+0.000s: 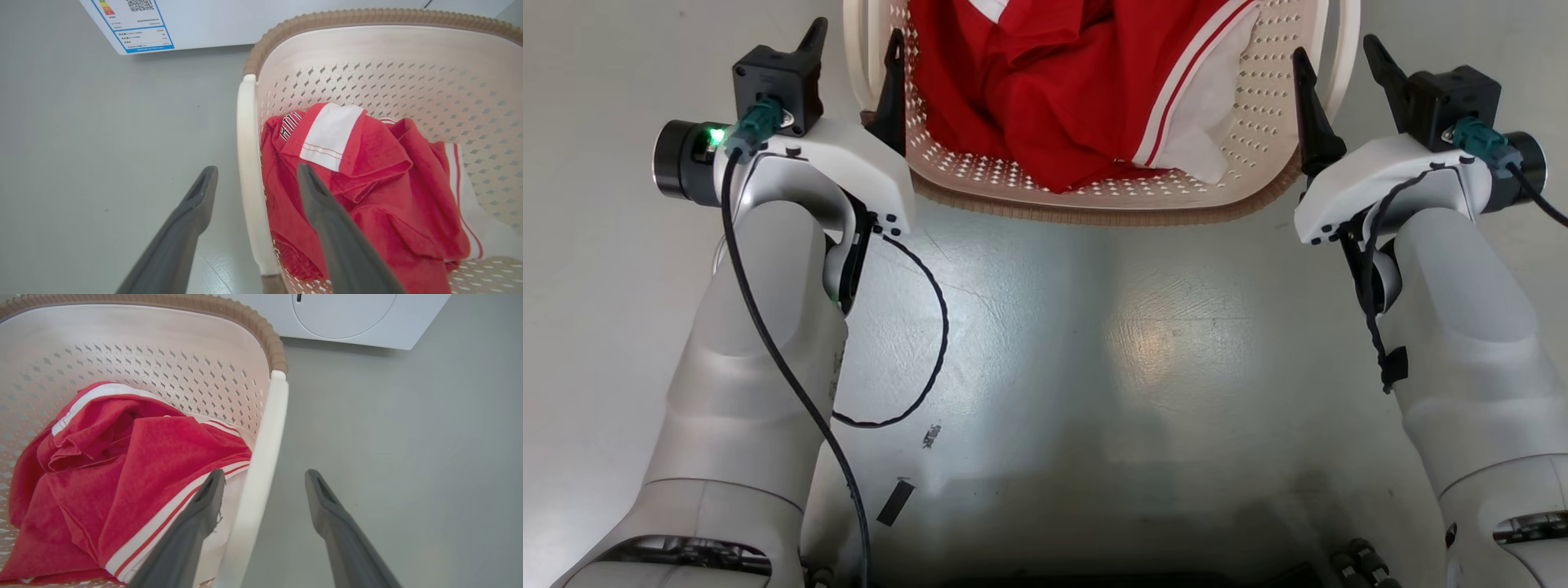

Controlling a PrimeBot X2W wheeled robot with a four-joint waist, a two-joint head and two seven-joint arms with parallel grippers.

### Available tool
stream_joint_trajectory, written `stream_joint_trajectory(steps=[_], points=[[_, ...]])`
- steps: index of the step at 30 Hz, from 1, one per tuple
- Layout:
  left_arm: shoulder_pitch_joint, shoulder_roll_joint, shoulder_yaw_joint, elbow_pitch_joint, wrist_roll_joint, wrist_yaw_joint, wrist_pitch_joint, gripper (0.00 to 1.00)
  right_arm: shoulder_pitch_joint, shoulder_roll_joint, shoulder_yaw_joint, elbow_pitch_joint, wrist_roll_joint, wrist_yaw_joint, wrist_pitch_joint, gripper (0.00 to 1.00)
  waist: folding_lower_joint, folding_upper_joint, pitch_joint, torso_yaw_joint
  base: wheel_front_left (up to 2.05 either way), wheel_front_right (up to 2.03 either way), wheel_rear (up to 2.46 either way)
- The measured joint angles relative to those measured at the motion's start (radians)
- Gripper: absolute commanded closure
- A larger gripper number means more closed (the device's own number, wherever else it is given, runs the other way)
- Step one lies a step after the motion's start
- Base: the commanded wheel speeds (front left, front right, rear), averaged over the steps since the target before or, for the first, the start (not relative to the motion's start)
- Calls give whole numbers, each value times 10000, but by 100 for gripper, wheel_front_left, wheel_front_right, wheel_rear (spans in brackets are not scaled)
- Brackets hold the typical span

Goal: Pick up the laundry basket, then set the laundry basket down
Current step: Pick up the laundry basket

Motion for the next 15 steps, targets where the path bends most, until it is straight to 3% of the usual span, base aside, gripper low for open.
stream_joint_trajectory(steps=[15], points=[[-163,-2,-380,196,-84,12,0,0,-23,-31,360,232,320,0,0,0,0,0,184,66,0,0,0]])
